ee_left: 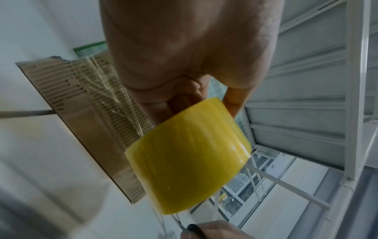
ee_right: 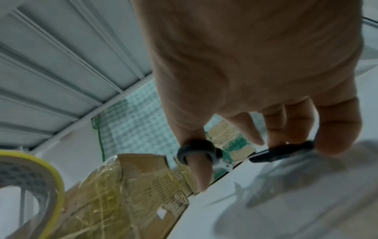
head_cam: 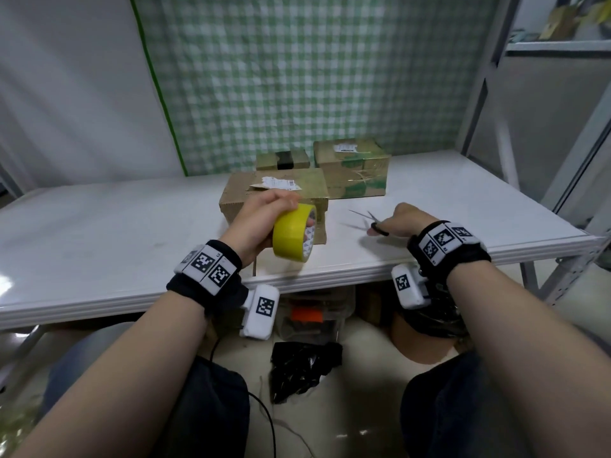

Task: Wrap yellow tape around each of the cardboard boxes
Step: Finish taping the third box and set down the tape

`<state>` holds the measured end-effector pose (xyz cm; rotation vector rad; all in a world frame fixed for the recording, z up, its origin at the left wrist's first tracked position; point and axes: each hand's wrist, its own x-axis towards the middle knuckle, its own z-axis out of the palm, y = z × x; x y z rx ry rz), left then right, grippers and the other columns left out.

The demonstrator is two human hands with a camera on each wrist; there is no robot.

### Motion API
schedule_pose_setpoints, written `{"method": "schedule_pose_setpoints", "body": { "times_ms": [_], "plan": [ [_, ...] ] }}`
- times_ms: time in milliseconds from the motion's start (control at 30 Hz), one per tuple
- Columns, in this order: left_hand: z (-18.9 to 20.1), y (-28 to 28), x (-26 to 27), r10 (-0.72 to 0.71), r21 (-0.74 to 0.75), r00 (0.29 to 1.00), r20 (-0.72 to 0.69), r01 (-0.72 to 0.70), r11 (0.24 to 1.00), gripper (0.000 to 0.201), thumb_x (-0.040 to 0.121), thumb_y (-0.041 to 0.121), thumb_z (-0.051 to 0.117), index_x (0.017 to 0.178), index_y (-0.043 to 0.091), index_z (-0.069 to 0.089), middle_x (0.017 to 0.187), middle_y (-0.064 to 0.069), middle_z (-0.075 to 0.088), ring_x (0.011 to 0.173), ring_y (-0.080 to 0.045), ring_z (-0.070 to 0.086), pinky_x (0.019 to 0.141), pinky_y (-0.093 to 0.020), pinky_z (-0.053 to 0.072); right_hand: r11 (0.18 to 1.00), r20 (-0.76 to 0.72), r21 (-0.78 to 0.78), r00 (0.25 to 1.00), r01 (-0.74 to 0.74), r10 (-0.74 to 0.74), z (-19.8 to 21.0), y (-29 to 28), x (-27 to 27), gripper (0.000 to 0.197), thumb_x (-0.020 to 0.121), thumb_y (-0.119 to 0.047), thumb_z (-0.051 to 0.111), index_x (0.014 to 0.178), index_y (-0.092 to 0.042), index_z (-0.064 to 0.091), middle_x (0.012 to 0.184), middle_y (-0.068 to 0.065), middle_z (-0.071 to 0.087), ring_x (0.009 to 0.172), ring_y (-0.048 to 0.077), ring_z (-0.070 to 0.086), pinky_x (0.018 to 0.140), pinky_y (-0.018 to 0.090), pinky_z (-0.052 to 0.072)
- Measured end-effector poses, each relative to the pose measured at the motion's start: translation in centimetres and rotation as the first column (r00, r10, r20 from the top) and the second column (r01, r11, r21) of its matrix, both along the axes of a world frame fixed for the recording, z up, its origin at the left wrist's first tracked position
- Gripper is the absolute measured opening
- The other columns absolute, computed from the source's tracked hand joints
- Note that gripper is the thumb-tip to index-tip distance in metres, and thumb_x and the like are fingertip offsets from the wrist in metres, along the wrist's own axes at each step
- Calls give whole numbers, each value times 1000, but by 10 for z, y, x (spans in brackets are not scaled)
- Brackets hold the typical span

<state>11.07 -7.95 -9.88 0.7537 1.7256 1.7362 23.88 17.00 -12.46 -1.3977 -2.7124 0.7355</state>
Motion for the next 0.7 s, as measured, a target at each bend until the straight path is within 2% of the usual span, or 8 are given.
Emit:
{"method": "schedule_pose_setpoints", "body": {
  "times_ms": [133, 233, 267, 333, 400, 500, 600, 700],
  "plan": [
    [-2, 4, 10, -95, 33, 996, -3, 95, 995, 16, 101, 5, 54, 116, 4, 60, 96, -29, 73, 70, -36, 72, 64, -42, 61, 997, 59, -16, 996, -72, 73, 2, -3, -2, 42, 81, -39, 81, 95, -3, 62, 108, 16, 64, 91, 27, 60, 68, 32, 46],
    [-3, 6, 14, -113, 47, 994, -4, 113, 992, 18, 101, 6, 54, 119, 6, 60, 97, -27, 74, 69, -36, 72, 65, -42, 62, 990, -64, -77, 991, -121, 116, 3, -5, -3, 59, 82, -32, 82, 126, 2, 64, 121, 18, 67, 100, 27, 65, 86, 33, 53],
    [-4, 7, 15, -116, 51, 993, -8, 117, 992, 19, 101, 7, 54, 119, 7, 59, 98, -27, 74, 69, -36, 72, 66, -43, 62, 986, -169, -77, 976, -150, 136, 6, -9, -4, 53, 87, -32, 79, 128, -1, 65, 118, 14, 68, 91, 20, 65, 79, 28, 52],
    [-4, 8, 17, -113, 69, 994, -8, 114, 991, 16, 101, 6, 54, 117, 8, 59, 96, -26, 74, 67, -36, 72, 65, -42, 61, 974, -462, -47, 870, -220, 174, 15, -25, -6, 36, 93, -40, 71, 117, -13, 72, 113, 3, 71, 75, 10, 60, 66, 24, 46],
    [-5, 9, 19, -110, 84, 994, -11, 111, 990, 15, 102, 7, 54, 116, 10, 58, 96, -26, 74, 67, -36, 72, 65, -42, 60, 951, -642, -34, 736, -308, 215, 27, -41, -8, 28, 93, -47, 69, 102, -23, 76, 111, -6, 73, 71, 11, 62, 62, 29, 47],
    [-5, 11, 20, -113, 87, 992, -47, 117, 989, 18, 102, 10, 55, 120, 10, 58, 98, -22, 76, 74, -37, 73, 70, -44, 60, 893, -679, -27, 664, -449, 313, 38, -64, -11, 22, 88, -48, 75, 97, -28, 78, 95, -14, 73, 71, 8, 63, 59, 27, 48],
    [-4, 13, 23, -63, 92, 996, -59, 68, 993, 18, 102, 9, 55, 120, 11, 58, 95, -11, 78, 73, -29, 76, 59, -34, 58, 887, -688, 25, 636, -461, 350, 37, -72, -16, 22, 85, -36, 81, 94, -16, 78, 72, -9, 70, 64, 5, 59, 55, 19, 44],
    [-2, 14, 26, -39, 122, 999, -14, 40, 992, 33, 103, 6, 54, 134, 16, 53, 106, -13, 76, 73, -28, 77, 56, -33, 58, 890, -724, 66, 593, -451, 354, 35, -72, -21, 16, 84, -24, 82, 86, -9, 75, 74, 0, 71, 64, 10, 66, 64, 25, 51]
  ]
}}
